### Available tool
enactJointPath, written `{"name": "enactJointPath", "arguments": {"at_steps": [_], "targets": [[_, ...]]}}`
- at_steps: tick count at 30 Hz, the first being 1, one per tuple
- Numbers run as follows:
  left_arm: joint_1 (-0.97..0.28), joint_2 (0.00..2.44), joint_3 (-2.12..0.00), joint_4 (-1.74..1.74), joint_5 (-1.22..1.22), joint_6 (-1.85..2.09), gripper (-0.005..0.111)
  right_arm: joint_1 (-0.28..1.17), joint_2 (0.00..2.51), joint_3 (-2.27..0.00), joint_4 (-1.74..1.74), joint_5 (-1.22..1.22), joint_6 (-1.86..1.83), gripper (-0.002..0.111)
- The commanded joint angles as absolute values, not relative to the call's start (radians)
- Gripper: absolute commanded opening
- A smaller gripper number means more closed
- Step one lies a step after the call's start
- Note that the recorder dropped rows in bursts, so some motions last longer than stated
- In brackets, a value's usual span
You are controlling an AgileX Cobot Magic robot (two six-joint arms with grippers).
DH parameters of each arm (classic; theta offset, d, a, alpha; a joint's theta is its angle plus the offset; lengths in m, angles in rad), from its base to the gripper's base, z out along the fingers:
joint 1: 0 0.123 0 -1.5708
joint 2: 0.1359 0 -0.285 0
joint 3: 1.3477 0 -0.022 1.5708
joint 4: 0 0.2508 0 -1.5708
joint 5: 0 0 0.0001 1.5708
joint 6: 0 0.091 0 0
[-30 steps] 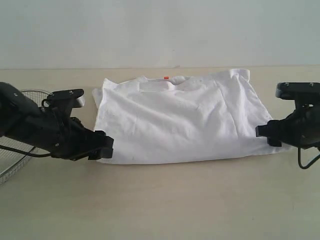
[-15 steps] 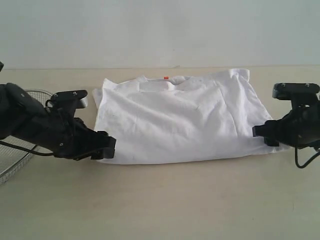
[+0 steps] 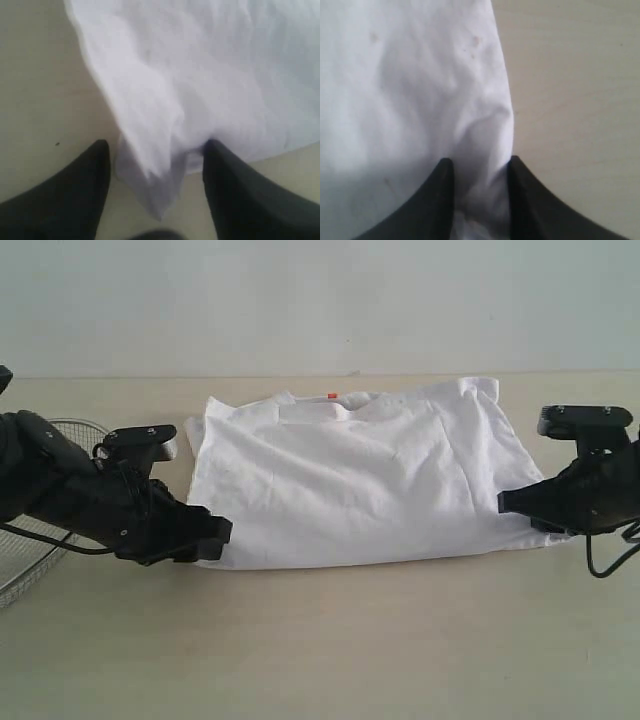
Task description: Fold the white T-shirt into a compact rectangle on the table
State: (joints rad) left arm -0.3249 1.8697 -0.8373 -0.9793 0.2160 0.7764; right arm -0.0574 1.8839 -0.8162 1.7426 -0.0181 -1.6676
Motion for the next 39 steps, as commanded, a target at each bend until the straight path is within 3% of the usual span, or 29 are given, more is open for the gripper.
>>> {"name": "enactJointPath", "arguments": {"at_steps": [1,5,23,39], "targets": [[-0.330,1.873,-0.841,-0.976,0.206,0.770,0.030,-0.060,1.889,-0.819,1.744,0.013,-1.681,0.005],[-0.330,1.873,-0.841,-0.968,0.219,0.784,0.005,-0.060,1.882,-0.812,1.744,0.030,-1.681,0.000],[-0.330,1.829,-0.841,-0.602,0.398,0.529,0.004,-0.060,1.657,-0.569,1.744,0.043,-1.622,0.000],[-0.330,1.751,-0.799,-0.594,0.577,0.524,0.004,-0.058,1.501,-0.396,1.744,0.107,-1.531,0.000]]}}
